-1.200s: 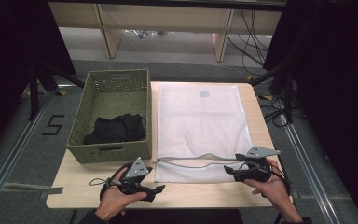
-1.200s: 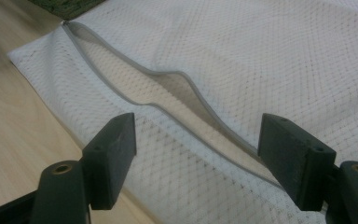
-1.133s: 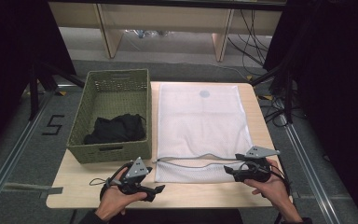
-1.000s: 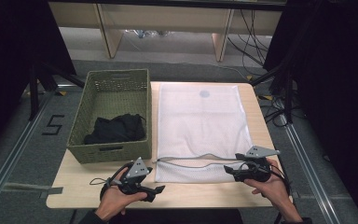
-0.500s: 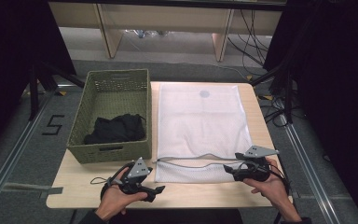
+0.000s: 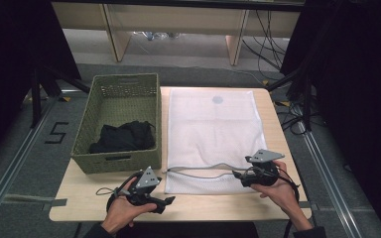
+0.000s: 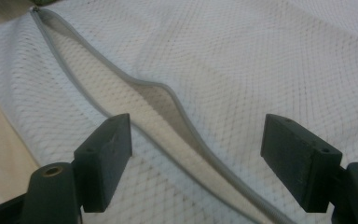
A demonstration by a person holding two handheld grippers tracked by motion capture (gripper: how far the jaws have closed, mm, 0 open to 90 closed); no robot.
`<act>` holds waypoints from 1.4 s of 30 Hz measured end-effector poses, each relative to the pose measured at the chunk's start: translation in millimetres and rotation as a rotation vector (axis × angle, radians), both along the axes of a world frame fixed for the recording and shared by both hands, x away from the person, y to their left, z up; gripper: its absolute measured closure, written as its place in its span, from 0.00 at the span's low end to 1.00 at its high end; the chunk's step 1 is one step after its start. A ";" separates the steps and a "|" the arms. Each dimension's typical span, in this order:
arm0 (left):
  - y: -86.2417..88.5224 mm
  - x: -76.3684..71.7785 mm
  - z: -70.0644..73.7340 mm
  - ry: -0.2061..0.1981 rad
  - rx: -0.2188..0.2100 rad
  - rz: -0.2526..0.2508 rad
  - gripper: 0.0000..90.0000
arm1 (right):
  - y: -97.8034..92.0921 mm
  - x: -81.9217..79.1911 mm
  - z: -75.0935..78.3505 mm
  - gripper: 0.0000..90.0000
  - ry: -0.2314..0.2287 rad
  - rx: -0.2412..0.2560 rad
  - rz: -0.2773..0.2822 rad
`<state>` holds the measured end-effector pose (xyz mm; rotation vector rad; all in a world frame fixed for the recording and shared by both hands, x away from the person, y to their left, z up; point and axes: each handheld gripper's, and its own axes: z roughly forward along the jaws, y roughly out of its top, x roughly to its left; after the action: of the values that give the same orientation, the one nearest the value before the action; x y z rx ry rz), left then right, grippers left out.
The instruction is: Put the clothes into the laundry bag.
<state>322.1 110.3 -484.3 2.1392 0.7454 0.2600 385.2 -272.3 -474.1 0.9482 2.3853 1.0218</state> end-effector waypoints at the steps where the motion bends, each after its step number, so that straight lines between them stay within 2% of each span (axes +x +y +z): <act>1: -0.1 -0.5 0.3 0.015 -0.009 0.005 0.24 | 1.4 1.8 -0.3 0.29 -0.014 -0.024 0.004; 2: 0.5 -0.1 0.5 0.009 -0.002 0.002 0.24 | 3.4 4.5 -0.9 0.29 -0.038 -0.055 0.011; 4: 0.7 0.2 0.3 0.009 -0.001 0.010 0.24 | 8.3 9.9 -2.4 0.32 -0.036 -0.085 0.032; 5: 0.7 0.2 0.3 0.009 -0.001 0.010 0.24 | 8.3 9.9 -2.4 0.32 -0.036 -0.085 0.032; 8: 0.9 0.5 0.3 0.015 -0.011 0.003 0.24 | 19.1 18.0 -6.4 0.32 -0.024 -0.147 0.054; 9: 0.7 0.8 -0.1 0.006 -0.010 0.009 0.25 | 24.7 23.1 -8.9 0.33 -0.022 -0.171 0.060; 11: 0.7 0.8 -0.1 0.006 -0.012 0.008 0.25 | 27.2 25.4 -10.0 0.35 -0.022 -0.186 0.066; 13: 1.0 0.5 0.3 0.021 -0.013 0.002 0.25 | 32.8 31.1 -12.8 0.43 -0.026 -0.208 0.084; 14: 1.0 0.5 0.3 0.021 -0.013 0.002 0.25 | 32.8 31.1 -12.8 0.43 -0.026 -0.208 0.084; 15: 1.5 1.1 0.0 0.008 -0.001 0.009 0.25 | 33.7 33.4 -13.1 0.47 -0.020 -0.214 0.091; 17: 1.6 1.3 0.2 0.007 -0.003 0.009 0.26 | 37.2 39.6 -16.7 0.55 -0.011 -0.230 0.118; 18: 1.8 1.3 0.3 0.008 -0.001 0.009 0.26 | 38.8 40.2 -18.8 0.57 -0.025 -0.224 0.113; 19: 1.9 1.3 0.4 0.007 0.000 0.009 0.26 | 38.8 41.9 -17.9 0.58 -0.019 -0.250 0.143; 21: 1.9 1.4 0.3 0.008 -0.002 0.010 0.26 | 40.8 41.4 -19.5 0.60 -0.010 -0.240 0.140; 24: 1.3 1.1 0.4 0.012 -0.001 0.015 0.26 | 45.1 41.9 -23.1 0.66 0.005 -0.261 0.141; 25: 0.7 0.9 -0.3 0.017 -0.018 0.010 0.26 | 46.8 42.3 -24.3 0.69 0.008 -0.259 0.139; 26: 1.1 1.3 -0.3 0.013 -0.008 0.011 0.26 | 47.5 43.4 -24.5 0.72 0.002 -0.261 0.149; 27: 0.8 1.0 -0.2 0.016 -0.017 0.009 0.26 | 50.8 45.8 -24.2 0.79 -0.013 -0.248 0.155; 28: 0.6 0.7 0.2 0.015 -0.015 0.015 0.26 | 50.8 45.8 -24.2 0.79 -0.013 -0.248 0.155; 29: 1.6 1.6 0.5 0.010 0.001 0.012 0.26 | 52.6 49.5 -23.2 0.86 -0.030 -0.258 0.163; 31: 2.0 1.4 0.6 0.010 -0.002 0.010 0.27 | 54.0 50.9 -23.9 0.88 -0.039 -0.258 0.156; 33: 2.1 2.1 0.4 0.009 -0.009 0.012 0.27 | 55.6 55.5 -22.1 0.94 -0.049 -0.263 0.151; 36: 2.3 2.2 0.3 0.009 -0.010 0.010 0.27 | 56.7 59.4 -18.3 0.98 -0.045 -0.264 0.166; 37: 2.4 2.1 0.4 0.009 -0.009 0.010 0.27 | 57.2 59.4 -18.0 0.98 -0.039 -0.254 0.138; 40: 2.3 2.1 1.5 0.011 -0.015 0.006 0.27 | 57.6 62.1 -17.5 1.00 -0.027 -0.243 0.141; 42: 2.3 1.9 1.9 0.013 -0.021 0.016 0.28 | 58.2 63.5 -16.4 1.00 -0.044 -0.248 0.135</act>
<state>324.0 112.6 -482.4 2.1175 0.7697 0.2452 448.7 -214.1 -490.5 0.6784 2.4938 0.7586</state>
